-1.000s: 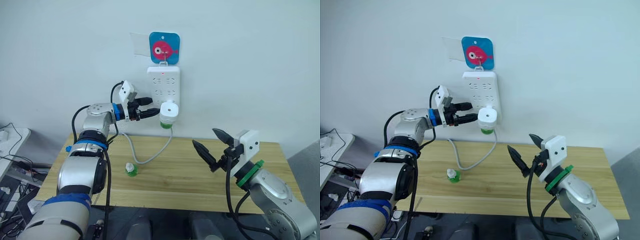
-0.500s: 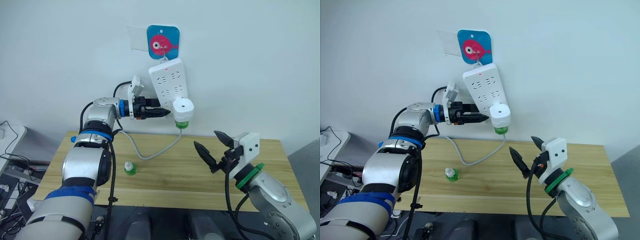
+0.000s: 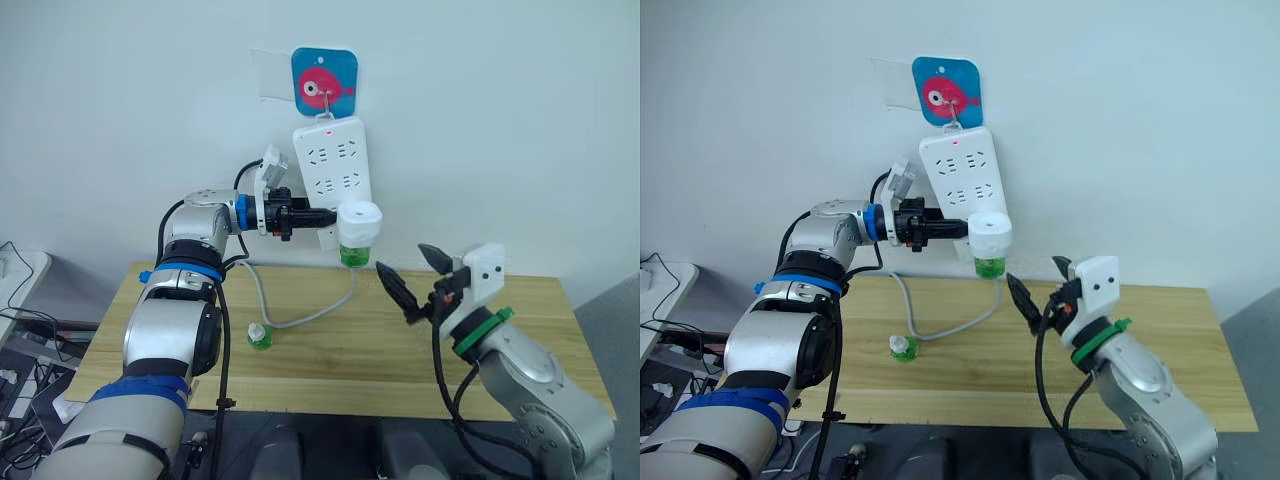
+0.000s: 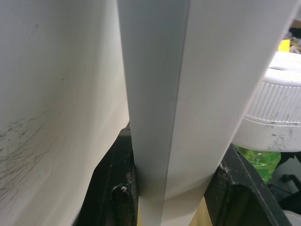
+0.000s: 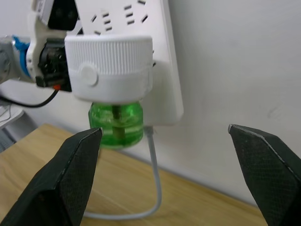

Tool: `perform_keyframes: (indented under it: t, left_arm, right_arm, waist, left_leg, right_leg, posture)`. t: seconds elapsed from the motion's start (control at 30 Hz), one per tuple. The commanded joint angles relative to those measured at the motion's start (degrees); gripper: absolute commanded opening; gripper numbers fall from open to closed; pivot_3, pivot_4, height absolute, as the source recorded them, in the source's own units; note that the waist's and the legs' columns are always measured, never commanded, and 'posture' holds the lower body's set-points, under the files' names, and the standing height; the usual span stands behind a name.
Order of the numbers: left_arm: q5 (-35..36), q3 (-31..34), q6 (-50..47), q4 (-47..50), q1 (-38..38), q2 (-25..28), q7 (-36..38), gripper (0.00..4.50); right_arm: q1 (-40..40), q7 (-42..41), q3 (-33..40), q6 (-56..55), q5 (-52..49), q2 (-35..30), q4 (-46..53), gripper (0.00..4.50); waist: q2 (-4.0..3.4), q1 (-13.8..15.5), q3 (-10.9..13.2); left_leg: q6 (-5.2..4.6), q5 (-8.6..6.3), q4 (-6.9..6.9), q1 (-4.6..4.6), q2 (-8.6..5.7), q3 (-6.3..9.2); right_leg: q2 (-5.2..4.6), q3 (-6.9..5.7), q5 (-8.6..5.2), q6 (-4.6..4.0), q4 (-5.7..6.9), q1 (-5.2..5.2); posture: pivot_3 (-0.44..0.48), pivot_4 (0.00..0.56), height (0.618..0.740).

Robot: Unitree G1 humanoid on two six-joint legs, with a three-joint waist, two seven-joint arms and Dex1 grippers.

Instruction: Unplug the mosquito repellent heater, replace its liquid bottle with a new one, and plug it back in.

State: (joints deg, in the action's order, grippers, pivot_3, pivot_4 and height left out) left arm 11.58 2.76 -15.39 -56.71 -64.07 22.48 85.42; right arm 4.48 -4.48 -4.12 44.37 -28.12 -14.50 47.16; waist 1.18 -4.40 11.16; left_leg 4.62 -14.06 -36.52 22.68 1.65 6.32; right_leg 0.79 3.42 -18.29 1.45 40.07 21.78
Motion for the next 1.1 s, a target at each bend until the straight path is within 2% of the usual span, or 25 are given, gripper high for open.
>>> perform_keyframes:
  t: [0.03,0.2,0.37,0.77,0.97,1.03,1.1]
  left_arm:
    - [0.42,0.37,1.42,0.49,-0.31,-0.51,-1.92,1.32]
    - [0.05,0.79,4.24,-0.59,-0.33,-1.58,-6.06,1.32]
    - [0.28,0.70,4.89,-0.05,0.28,-2.27,-7.00,1.32]
    - [0.58,0.69,5.29,1.16,1.48,-2.19,-7.75,1.32]
    - [0.44,0.67,6.15,1.24,2.82,-1.41,-7.48,1.32]
    - [0.43,0.69,6.41,1.12,3.02,-1.37,-7.82,1.32]
    - [0.37,0.71,6.66,0.90,3.00,-1.38,-8.12,1.32]
  right_arm:
    - [3.60,3.36,-1.21,3.41,-0.13,2.10,3.39,4.50]
    - [8.25,7.33,-3.02,9.20,-0.64,5.86,4.60,4.50]
    - [10.57,9.11,-3.52,11.81,0.33,8.11,3.58,4.50]
    - [19.37,11.42,-7.12,8.31,8.75,13.32,-7.49,4.50]
    - [20.13,11.22,-9.03,6.54,12.36,14.82,-10.35,4.50]
    - [19.58,10.82,-9.39,6.33,12.84,15.16,-10.13,4.14]
    - [19.12,10.63,-9.66,6.39,13.36,15.03,-9.69,3.58]
  waist:
    - [0.00,-0.05,0.21]
    - [-0.04,-0.10,0.98]
    - [-0.04,-0.04,1.23]
    - [-0.09,-0.21,1.32]
    - [-0.09,-0.58,1.31]
    - [-0.09,-0.74,1.31]
    - [-0.09,-0.79,1.31]
  left_leg:
    - [0.00,0.00,-0.02,0.00,0.00,0.00]
    - [0.00,0.00,-0.24,0.08,0.00,0.06]
    - [0.00,0.00,-0.41,0.18,-0.07,0.12]
    - [0.00,0.00,-0.40,0.18,-0.08,0.11]
    - [0.00,0.00,-0.39,0.18,-0.07,0.09]
    - [0.00,0.00,-0.38,0.18,-0.06,0.09]
    - [0.00,0.00,-0.37,0.17,-0.06,0.09]
  right_leg:
    - [0.00,0.00,0.00,0.00,0.01,0.00]
    - [0.00,-0.02,0.02,0.03,0.09,0.00]
    - [-0.07,-0.07,0.07,0.13,0.09,-0.01]
    - [-0.08,-0.08,0.08,0.15,0.07,0.00]
    - [-0.08,-0.06,0.08,0.15,0.07,0.02]
    - [-0.08,-0.05,0.09,0.15,0.07,0.03]
    - [-0.08,-0.05,0.08,0.15,0.07,0.04]
  posture:
    - [-0.101,0.222,0.740]
    - [-0.111,0.236,0.740]
    - [-0.116,0.242,0.740]
    - [-0.115,0.243,0.740]
    - [-0.156,0.212,0.740]
    - [-0.159,0.206,0.740]
    - [-0.159,0.206,0.740]
